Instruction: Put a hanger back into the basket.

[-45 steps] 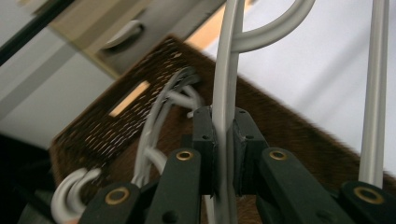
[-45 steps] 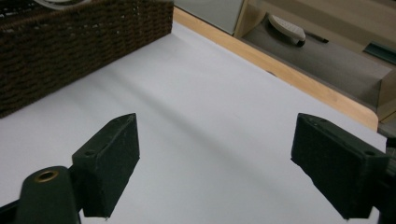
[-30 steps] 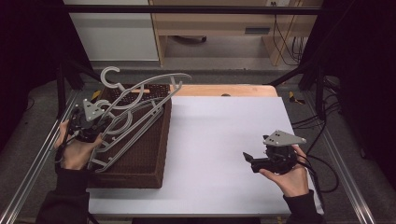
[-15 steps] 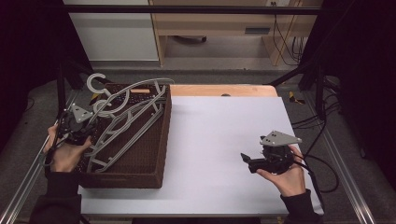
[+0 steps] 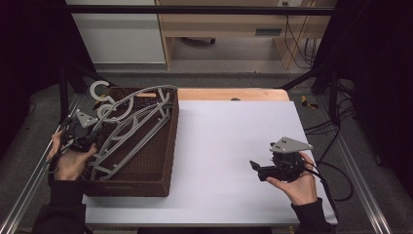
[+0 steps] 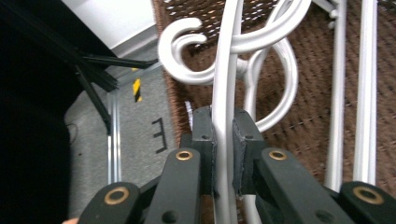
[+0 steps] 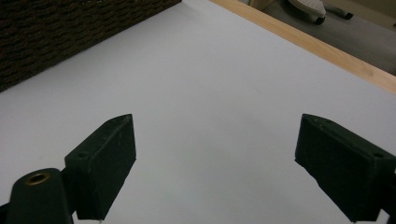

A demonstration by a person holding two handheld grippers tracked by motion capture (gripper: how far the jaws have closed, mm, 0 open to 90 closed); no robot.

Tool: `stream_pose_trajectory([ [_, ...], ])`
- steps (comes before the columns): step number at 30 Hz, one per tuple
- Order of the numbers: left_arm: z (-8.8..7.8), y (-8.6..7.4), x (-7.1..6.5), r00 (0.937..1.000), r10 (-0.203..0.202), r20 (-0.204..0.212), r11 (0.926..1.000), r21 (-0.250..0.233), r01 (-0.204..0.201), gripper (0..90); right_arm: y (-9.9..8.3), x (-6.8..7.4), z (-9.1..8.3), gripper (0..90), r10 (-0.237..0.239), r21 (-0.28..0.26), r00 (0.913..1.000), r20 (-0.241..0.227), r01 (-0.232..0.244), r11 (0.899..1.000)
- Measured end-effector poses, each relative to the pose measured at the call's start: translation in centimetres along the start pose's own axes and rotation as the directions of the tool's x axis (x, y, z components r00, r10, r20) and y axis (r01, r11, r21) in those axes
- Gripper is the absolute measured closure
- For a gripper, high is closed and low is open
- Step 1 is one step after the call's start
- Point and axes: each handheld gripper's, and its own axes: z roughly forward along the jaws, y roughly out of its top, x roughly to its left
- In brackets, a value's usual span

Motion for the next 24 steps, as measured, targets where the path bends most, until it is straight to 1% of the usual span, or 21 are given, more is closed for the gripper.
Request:
stream_pose_trajectory([
  [3,0.9,0.3,-0.8,0.9999,0.001,0.010,0.9997,0.026,-0.001,81.7,0.0,0.1,0.1,12.6,0.001,0.001,1.0000,-0.004,-0.001,1.000],
  [4,1.2,0.3,-1.0,1.0000,-0.001,0.002,0.9994,0.034,0.001,81.7,-0.1,0.1,0.1,12.6,-0.002,0.004,1.0000,-0.003,0.002,1.000],
  [5,1.4,0.2,-1.0,0.9999,-0.008,0.006,0.9992,0.039,0.008,81.7,-0.1,0.1,0.1,12.5,-0.005,0.004,1.0000,-0.004,0.005,1.000],
  [8,1.5,-0.4,-0.8,0.9997,-0.022,0.008,0.9990,0.040,0.021,81.7,-0.4,-0.1,0.0,12.5,0.003,0.003,1.0000,-0.004,-0.003,1.000],
  [12,1.1,-1.4,0.5,0.9990,-0.044,0.005,0.9985,0.034,0.043,81.7,-0.7,-0.3,0.0,12.5,0.016,0.005,0.9999,0.001,-0.016,1.000],
  [13,1.0,-1.6,0.7,0.9991,-0.043,-0.001,0.9986,0.033,0.043,81.7,-0.8,-0.4,0.0,12.5,0.014,0.008,0.9999,0.005,-0.015,1.000],
  [14,0.9,-1.7,0.9,0.9992,-0.041,0.003,0.9984,0.038,0.041,81.7,-0.8,-0.3,0.0,12.5,0.016,0.008,0.9999,0.005,-0.016,1.000],
  [16,0.9,-2.0,0.9,0.9993,-0.037,0.007,0.9984,0.043,0.036,81.6,-0.7,-0.2,0.2,12.5,0.013,0.005,0.9999,-0.001,-0.013,1.000],
  [18,1.3,-2.2,0.4,0.9996,-0.027,0.010,0.9982,0.054,0.027,81.6,-0.7,-0.2,0.3,12.3,0.018,0.010,0.9998,-0.004,-0.018,1.000],
  [19,1.5,-2.2,0.1,0.9999,-0.015,0.005,0.9977,0.067,0.015,81.6,-0.7,-0.2,0.5,12.3,0.016,0.012,0.9999,-0.004,-0.016,1.000],
  [20,1.6,-2.1,-0.1,0.9999,-0.012,-0.012,0.9978,0.065,0.013,81.6,-0.7,-0.1,0.5,12.3,0.015,0.015,0.9999,-0.004,-0.014,1.000],
  [21,1.6,-2.0,-0.1,0.9993,-0.034,0.014,0.9979,0.055,0.033,81.5,-0.7,-0.1,0.6,12.3,0.015,0.018,0.9999,-0.007,-0.015,1.000],
  [22,1.7,-1.9,-0.3,0.9987,-0.040,0.032,0.9970,0.067,0.038,81.5,-0.7,-0.1,0.6,12.3,0.014,0.019,0.9999,-0.007,-0.014,1.000],
  [23,2.1,-1.9,-0.4,0.9966,-0.054,0.062,0.9942,0.097,0.048,81.5,-0.7,-0.1,0.5,12.3,0.014,0.017,0.9999,-0.007,-0.013,1.000],
  [24,2.4,-1.8,-0.7,0.9975,-0.044,0.055,0.9913,0.126,0.037,81.2,-0.7,-0.1,0.5,12.3,0.017,0.012,0.9998,-0.006,-0.017,1.000],
])
